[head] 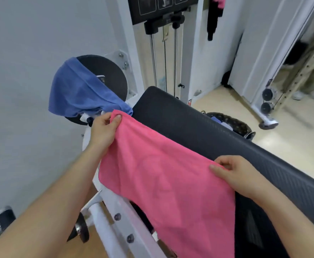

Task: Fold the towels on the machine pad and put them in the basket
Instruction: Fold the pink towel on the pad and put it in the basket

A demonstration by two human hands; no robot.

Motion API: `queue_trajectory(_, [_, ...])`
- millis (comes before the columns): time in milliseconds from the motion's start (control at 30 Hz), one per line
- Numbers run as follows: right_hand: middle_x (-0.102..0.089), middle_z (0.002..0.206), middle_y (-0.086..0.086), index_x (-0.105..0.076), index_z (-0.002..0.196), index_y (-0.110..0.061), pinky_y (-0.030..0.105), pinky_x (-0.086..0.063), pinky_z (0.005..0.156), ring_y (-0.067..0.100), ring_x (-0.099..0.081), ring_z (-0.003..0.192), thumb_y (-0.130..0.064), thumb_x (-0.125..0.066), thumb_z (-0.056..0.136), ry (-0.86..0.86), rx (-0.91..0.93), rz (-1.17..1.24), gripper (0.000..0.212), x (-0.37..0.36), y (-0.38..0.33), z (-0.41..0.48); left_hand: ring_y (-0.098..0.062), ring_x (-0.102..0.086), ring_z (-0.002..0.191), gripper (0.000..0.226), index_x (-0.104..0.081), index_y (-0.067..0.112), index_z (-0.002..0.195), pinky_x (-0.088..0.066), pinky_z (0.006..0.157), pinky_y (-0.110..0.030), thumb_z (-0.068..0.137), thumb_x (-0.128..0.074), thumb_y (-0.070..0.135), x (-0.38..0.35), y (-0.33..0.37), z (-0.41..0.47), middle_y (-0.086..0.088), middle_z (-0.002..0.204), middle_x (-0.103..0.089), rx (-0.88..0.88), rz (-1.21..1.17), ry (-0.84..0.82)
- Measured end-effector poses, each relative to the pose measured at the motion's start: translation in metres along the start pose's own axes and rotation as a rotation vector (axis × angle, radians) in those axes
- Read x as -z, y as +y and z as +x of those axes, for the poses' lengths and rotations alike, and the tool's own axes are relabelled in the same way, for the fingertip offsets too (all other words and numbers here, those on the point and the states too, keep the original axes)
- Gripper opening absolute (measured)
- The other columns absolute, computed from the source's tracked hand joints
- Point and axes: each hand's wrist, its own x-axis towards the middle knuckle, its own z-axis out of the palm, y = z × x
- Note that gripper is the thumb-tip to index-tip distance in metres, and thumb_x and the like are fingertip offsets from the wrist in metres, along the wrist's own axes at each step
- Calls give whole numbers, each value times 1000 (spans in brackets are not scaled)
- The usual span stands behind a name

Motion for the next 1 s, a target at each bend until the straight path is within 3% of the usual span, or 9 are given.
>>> queue_trajectory(133, [-65,71,-13,-63,77,-32,36,-53,63,5,-60,69,-41,-53,94,334,-23,-244,22,-8,-3,23,-8,-50,66,22,-66,9,81,-42,65,-25,94,-56,24,-43,-12,65,-5,74,-61,-69,91,-82])
queue_trajectory(200, [-62,64,-13,-59,72,-30,32,-49,56,5,-57,64,-46,-50,93,427,-60,-364,28,-8,-4,34,-16,-54,70,25,-66,7,81,-42,66,-35,92,-58,28,-66,-14,93,-10,75,-63,-103,163,-100])
queue_trajectory(267, [-59,60,-11,-56,67,-26,30,-47,53,9,-56,60,-49,-49,92,483,-93,-435,35,-5,-5,47,-16,-53,70,21,-69,11,82,-40,65,-31,90,-62,30,-87,-13,118,-4,72,-62,-93,179,-83])
queue_trajectory(467, [-54,56,-4,-48,63,-19,30,-41,50,25,-53,60,-48,-51,91,566,-150,-551,40,4,-12,80,-30,-62,78,32,-72,6,82,-48,73,-38,86,-66,37,-125,-16,164,-13,79,-69,-43,193,-56])
queue_trajectory(600, [-51,56,-7,-45,58,-20,28,-29,48,22,-50,60,-50,-53,89,577,-200,-538,43,9,-16,95,-20,-57,81,30,-70,11,90,-40,71,-28,88,-62,39,-140,-12,181,-1,83,-64,7,220,2])
queue_trajectory(700, [-51,57,-8,-46,58,-22,27,-30,49,20,-51,61,-55,-53,87,575,-221,-544,44,9,-16,100,-17,-54,82,27,-66,15,95,-37,72,-26,87,-61,40,-147,-10,189,3,87,-60,44,262,10])
queue_trajectory(867, [-52,58,-8,-51,61,-22,27,-30,49,18,-50,61,-57,-52,87,574,-232,-554,44,10,-18,99,-20,-60,101,27,-66,21,102,-46,82,-30,78,-60,32,-143,0,191,2,106,-65,199,94,-30])
queue_trajectory(933, [-53,59,-8,-52,62,-20,27,-30,49,18,-50,62,-56,-52,87,571,-231,-551,43,11,-21,97,-12,-57,97,29,-64,24,108,-44,82,-19,80,-59,21,-131,18,165,4,108,-61,56,111,35])
queue_trajectory(1000, [-53,61,-8,-54,64,-22,28,-32,49,16,-51,63,-55,-53,87,557,-210,-506,40,11,-22,94,-3,-56,87,33,-67,27,104,-45,79,-16,80,-57,6,-126,33,108,8,98,-62,-177,15,-134])
